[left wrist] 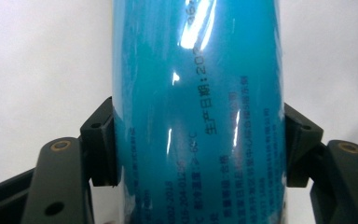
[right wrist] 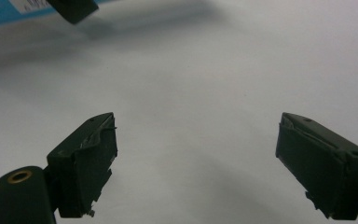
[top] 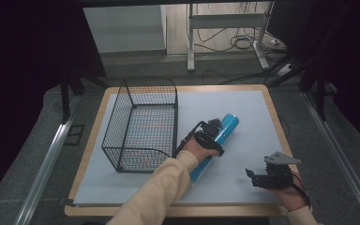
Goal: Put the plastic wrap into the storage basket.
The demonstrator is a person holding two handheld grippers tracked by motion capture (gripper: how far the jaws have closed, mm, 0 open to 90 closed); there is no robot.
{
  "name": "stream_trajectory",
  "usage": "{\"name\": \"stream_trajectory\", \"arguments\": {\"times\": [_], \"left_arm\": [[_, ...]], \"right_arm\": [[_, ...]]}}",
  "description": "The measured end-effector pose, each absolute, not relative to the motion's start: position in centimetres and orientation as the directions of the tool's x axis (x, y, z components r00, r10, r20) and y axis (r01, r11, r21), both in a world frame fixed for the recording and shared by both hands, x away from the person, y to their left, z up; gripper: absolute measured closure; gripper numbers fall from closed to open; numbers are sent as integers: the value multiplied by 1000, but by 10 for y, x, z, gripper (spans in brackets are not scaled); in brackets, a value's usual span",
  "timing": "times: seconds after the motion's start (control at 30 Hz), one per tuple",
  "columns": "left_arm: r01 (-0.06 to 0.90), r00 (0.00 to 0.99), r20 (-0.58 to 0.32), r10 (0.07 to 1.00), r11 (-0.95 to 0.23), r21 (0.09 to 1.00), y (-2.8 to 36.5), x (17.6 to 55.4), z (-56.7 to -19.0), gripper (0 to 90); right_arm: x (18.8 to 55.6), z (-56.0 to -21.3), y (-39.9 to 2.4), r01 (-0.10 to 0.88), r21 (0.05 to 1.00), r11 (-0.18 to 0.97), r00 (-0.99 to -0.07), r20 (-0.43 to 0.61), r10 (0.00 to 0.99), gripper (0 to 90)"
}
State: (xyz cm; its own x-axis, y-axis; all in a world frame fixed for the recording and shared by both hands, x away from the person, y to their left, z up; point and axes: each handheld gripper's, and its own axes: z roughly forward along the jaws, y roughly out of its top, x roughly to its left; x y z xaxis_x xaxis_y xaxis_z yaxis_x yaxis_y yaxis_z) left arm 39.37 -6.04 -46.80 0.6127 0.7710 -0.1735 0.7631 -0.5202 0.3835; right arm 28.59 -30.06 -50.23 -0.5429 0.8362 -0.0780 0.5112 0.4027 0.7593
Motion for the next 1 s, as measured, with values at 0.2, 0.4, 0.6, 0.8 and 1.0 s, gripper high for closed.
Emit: {"name": "stream_trajectory", "arguments": {"times": [0.2, 0.4, 0.6, 0.8, 1.0], "left_arm": [[767, 605, -195, 772, -499, 404, -57, 399, -452, 312], [757, 609, -190, 770, -492, 430, -57, 404, -426, 313], [745, 615, -198, 764, -479, 465, -57, 410, -403, 313], [743, 607, -217, 764, -450, 494, -47, 419, -383, 313], [748, 592, -226, 774, -423, 510, -36, 433, -367, 314]], "right_arm": [[285, -502, -301, 510, 761, 400, -542, -77, 837, 125], [286, -502, -302, 514, 759, 399, -542, -73, 837, 125], [286, -502, -302, 512, 761, 399, -543, -74, 836, 125], [286, -502, -304, 510, 762, 400, -543, -76, 836, 125], [287, -502, -307, 515, 765, 387, -526, -75, 847, 125]]}}
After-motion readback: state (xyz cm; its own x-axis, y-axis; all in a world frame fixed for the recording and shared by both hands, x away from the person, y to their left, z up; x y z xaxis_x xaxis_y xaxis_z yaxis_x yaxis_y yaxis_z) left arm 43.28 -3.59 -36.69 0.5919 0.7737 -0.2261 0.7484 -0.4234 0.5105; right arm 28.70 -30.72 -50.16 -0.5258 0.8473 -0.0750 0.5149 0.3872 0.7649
